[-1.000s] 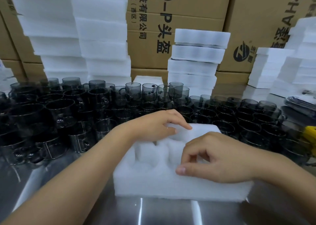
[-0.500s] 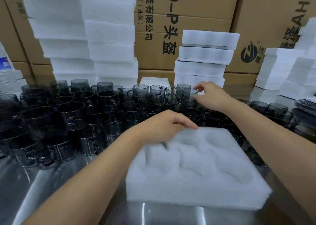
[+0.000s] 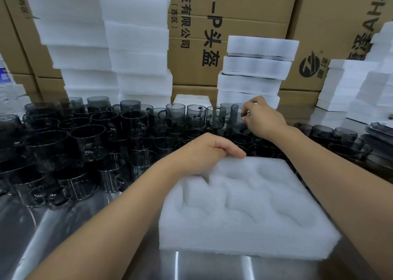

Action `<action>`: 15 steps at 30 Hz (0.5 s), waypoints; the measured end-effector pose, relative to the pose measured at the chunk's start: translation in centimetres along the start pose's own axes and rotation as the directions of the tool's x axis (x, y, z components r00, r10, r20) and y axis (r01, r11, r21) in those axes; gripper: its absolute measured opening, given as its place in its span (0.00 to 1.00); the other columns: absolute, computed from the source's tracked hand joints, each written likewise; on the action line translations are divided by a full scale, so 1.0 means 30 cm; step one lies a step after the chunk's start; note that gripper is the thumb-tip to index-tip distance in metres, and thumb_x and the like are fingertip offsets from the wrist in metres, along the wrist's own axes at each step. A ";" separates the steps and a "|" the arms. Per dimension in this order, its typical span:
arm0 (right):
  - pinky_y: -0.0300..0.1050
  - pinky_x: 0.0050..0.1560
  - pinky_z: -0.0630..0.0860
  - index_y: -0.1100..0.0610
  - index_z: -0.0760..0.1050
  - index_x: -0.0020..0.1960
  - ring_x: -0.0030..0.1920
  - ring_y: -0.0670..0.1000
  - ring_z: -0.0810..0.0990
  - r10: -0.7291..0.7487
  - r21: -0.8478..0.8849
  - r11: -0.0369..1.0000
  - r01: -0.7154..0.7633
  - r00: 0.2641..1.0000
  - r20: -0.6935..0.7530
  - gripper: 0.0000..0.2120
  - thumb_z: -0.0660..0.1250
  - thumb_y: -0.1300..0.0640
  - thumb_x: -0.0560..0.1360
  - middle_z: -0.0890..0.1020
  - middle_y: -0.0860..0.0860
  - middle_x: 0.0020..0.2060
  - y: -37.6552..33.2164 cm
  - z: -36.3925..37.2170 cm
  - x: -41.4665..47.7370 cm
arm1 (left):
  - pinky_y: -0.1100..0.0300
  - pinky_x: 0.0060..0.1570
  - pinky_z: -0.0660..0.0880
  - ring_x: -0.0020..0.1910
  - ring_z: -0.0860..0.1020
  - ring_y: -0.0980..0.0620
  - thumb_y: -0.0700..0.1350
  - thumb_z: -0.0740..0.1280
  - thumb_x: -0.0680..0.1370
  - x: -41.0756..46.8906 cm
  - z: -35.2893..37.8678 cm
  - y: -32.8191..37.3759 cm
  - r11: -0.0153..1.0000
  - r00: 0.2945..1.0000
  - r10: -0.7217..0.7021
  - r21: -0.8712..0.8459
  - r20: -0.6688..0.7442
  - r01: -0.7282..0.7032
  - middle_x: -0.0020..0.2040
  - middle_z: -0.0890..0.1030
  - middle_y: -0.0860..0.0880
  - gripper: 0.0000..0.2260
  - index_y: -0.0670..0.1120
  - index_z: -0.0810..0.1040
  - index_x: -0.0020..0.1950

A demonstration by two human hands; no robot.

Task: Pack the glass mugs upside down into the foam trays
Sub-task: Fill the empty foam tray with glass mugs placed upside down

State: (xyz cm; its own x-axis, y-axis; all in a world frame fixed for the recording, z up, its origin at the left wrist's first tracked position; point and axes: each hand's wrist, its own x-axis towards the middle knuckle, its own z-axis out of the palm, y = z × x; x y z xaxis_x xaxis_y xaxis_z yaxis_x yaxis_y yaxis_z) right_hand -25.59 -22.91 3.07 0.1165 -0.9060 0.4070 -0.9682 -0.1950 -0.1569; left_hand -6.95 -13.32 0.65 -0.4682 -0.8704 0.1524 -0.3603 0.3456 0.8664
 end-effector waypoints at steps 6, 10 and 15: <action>0.44 0.45 0.67 0.55 0.67 0.51 0.40 0.48 0.74 0.056 0.326 0.945 0.001 0.985 -0.165 0.04 0.58 0.55 0.81 0.66 0.51 0.58 -0.046 -0.040 -0.126 | 0.73 0.50 0.74 0.47 0.79 0.66 0.33 0.61 0.79 0.018 -0.007 -0.017 0.993 0.994 0.011 -0.114 -0.112 -0.023 0.50 0.83 0.52 0.15 0.44 0.78 0.63; 0.32 0.44 0.61 0.53 0.68 0.48 0.40 0.39 0.71 -0.104 0.428 0.882 0.198 0.967 -0.235 0.02 0.61 0.58 0.79 0.65 0.45 0.58 -0.076 -0.016 -0.242 | 0.60 0.61 0.74 0.56 0.80 0.54 0.35 0.63 0.78 0.041 -0.027 -0.025 0.942 0.970 -0.086 -0.336 -0.229 0.004 0.51 0.83 0.50 0.19 0.44 0.70 0.69; 0.34 0.40 0.64 0.49 0.67 0.45 0.35 0.40 0.72 -0.243 0.422 0.854 0.304 0.951 -0.193 0.06 0.62 0.58 0.77 0.63 0.42 0.63 -0.068 -0.003 -0.276 | 0.61 0.57 0.76 0.49 0.82 0.52 0.38 0.62 0.80 0.038 -0.038 -0.026 0.880 0.977 -0.094 -0.475 -0.192 -0.009 0.48 0.84 0.47 0.09 0.47 0.79 0.55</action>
State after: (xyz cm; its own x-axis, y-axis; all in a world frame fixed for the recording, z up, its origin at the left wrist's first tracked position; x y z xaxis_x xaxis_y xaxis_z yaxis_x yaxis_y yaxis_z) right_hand -24.60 -14.99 0.11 0.3038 -0.7413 0.5986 -0.6976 -0.6010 -0.3902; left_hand -6.27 -14.99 0.71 -0.2687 -0.9500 0.1592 0.0702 0.1455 0.9869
